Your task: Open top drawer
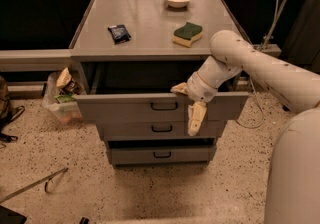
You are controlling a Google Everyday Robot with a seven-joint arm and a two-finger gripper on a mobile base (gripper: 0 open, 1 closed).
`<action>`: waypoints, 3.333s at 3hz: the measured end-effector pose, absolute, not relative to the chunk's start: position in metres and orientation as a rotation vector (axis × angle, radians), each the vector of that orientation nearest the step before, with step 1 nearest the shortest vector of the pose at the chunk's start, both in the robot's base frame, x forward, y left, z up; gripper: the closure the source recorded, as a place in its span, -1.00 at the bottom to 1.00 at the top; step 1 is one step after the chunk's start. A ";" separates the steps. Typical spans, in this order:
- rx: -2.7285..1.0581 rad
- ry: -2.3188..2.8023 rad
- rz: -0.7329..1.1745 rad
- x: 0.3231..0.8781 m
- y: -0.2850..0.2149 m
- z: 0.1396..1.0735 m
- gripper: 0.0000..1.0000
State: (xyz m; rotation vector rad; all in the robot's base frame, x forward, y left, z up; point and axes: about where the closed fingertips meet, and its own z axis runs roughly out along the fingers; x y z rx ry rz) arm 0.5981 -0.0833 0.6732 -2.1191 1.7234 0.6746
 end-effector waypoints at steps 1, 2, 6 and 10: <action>-2.140 1.704 0.717 0.597 -0.080 0.667 -1.00; -2.140 1.704 0.718 0.597 -0.080 0.670 -1.00; -2.172 1.702 0.751 0.579 -0.076 0.671 -1.00; -2.172 1.707 0.880 0.507 -0.064 0.669 -1.00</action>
Offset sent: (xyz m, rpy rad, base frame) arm -0.0532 -0.0104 -0.0245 -0.0182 0.1580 0.0901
